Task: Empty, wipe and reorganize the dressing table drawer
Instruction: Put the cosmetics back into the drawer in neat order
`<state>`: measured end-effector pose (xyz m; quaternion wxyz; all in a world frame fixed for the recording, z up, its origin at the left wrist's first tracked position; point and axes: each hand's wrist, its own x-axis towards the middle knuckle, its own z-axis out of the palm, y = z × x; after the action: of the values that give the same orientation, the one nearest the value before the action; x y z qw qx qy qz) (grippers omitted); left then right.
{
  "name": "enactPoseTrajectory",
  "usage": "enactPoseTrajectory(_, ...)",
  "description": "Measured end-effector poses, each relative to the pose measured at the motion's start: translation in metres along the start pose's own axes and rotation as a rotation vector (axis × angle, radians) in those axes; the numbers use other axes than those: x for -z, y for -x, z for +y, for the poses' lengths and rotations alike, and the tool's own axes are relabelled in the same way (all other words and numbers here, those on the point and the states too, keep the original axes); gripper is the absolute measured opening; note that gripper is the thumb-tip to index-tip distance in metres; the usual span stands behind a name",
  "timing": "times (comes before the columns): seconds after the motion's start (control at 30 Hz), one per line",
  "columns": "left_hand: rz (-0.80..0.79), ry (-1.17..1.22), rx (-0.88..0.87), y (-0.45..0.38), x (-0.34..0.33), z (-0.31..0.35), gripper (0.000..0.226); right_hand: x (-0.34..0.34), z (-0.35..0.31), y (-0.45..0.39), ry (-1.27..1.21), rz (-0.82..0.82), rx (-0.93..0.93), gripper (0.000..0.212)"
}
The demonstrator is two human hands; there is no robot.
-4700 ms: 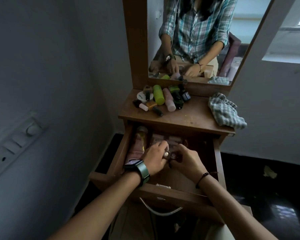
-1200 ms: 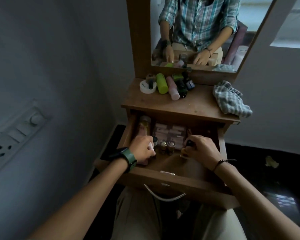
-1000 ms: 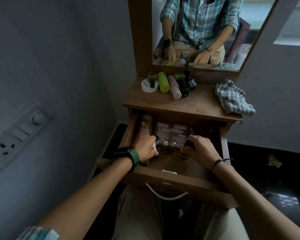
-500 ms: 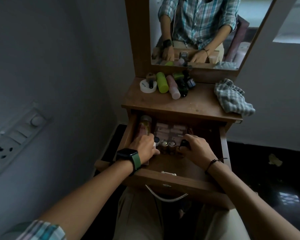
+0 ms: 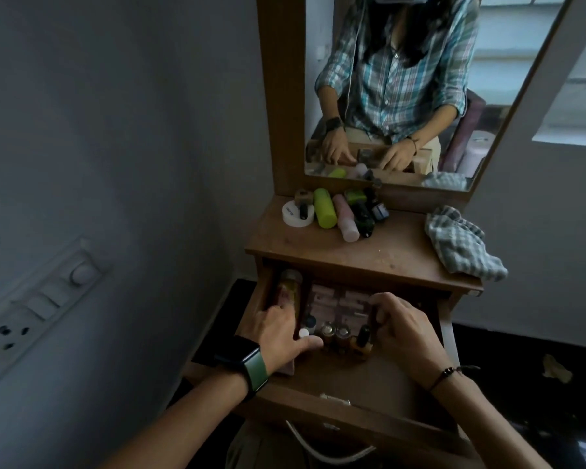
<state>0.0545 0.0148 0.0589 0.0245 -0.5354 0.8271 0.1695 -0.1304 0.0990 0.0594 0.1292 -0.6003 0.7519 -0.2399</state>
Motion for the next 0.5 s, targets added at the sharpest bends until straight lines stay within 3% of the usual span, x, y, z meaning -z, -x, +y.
enactPoseTrajectory(0.1, 0.098, 0.080, -0.057, -0.004, 0.035, 0.003, 0.033, 0.017, -0.018, -0.022, -0.008, 0.133, 0.057, 0.027)
enactPoseTrajectory(0.2, 0.269, 0.144, -0.123, -0.036, 0.068, 0.005, 0.010, 0.030, -0.045, -0.061, 0.092, 0.184, 0.193, 0.039)
enactPoseTrajectory(0.27, 0.373, 0.110, -0.198, -0.066, 0.084, 0.006, 0.020, 0.034, -0.062, -0.092, 0.187, 0.174, 0.244, 0.044)
enactPoseTrajectory(0.33, 0.412, 0.074, -0.262, -0.095, 0.096, 0.005, 0.033, 0.037, -0.077, -0.123, 0.268, 0.161, 0.205, 0.031)
enactPoseTrajectory(0.5, 0.282, -0.043, -0.351, -0.145, 0.102, -0.006, 0.042, 0.031, -0.078, -0.172, 0.388, 0.092, -0.089, 0.029)
